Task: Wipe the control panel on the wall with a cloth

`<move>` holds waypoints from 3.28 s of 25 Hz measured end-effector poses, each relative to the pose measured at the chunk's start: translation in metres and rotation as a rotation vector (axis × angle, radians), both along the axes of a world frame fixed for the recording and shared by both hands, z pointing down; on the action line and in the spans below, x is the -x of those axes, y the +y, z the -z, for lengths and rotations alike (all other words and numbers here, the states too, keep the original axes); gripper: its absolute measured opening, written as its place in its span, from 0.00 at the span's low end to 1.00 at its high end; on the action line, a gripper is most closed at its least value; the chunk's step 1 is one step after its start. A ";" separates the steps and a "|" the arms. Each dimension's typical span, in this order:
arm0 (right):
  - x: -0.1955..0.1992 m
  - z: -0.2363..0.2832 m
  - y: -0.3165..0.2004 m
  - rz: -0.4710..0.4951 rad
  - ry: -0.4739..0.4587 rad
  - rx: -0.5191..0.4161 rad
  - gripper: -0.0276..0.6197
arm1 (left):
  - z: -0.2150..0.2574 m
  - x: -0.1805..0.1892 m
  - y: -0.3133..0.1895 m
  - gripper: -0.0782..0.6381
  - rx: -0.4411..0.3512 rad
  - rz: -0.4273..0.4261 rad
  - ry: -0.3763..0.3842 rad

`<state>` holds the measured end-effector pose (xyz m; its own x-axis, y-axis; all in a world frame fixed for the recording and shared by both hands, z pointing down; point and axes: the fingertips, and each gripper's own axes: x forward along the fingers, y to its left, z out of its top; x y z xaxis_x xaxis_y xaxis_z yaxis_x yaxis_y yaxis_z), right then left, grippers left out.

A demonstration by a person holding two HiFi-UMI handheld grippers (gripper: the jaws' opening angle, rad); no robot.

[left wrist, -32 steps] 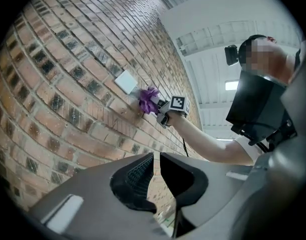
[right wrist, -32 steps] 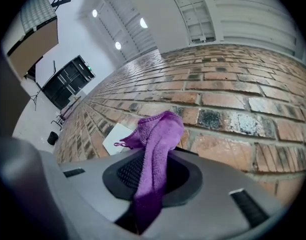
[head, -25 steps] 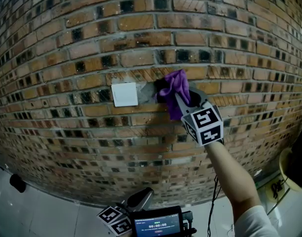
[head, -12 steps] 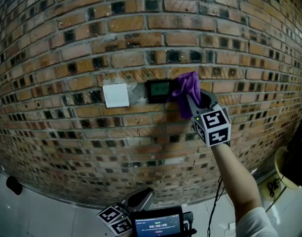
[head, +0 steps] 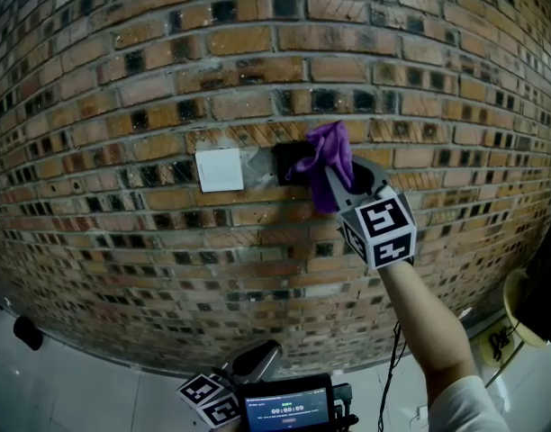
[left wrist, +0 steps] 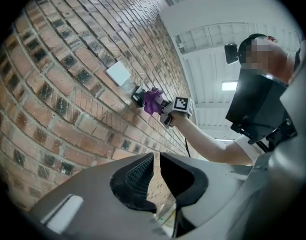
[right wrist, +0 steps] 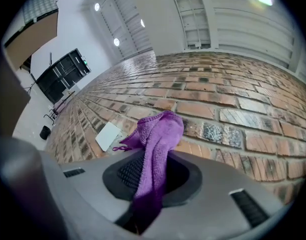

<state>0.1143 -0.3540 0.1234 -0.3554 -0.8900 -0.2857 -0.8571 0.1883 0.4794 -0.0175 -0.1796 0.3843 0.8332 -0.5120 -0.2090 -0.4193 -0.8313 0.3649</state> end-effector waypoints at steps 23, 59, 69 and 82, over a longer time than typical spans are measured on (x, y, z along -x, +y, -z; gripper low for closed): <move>0.164 -0.028 -0.036 0.237 0.071 0.082 0.17 | -0.004 0.074 0.005 0.16 0.013 0.184 -0.002; 0.019 -0.016 -0.030 -0.002 0.053 0.060 0.17 | -0.003 0.006 0.001 0.16 0.006 0.011 -0.002; -0.039 -0.019 -0.025 -0.095 0.007 0.070 0.17 | -0.003 -0.008 0.002 0.16 0.007 -0.029 -0.013; -0.042 0.005 -0.004 -0.092 -0.009 -0.013 0.17 | -0.006 -0.005 0.003 0.16 0.016 -0.010 -0.022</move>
<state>0.1564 -0.3585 0.1180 -0.2694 -0.9151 -0.2999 -0.8747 0.1023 0.4738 -0.0120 -0.1762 0.3903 0.8427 -0.5067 -0.1821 -0.4190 -0.8295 0.3692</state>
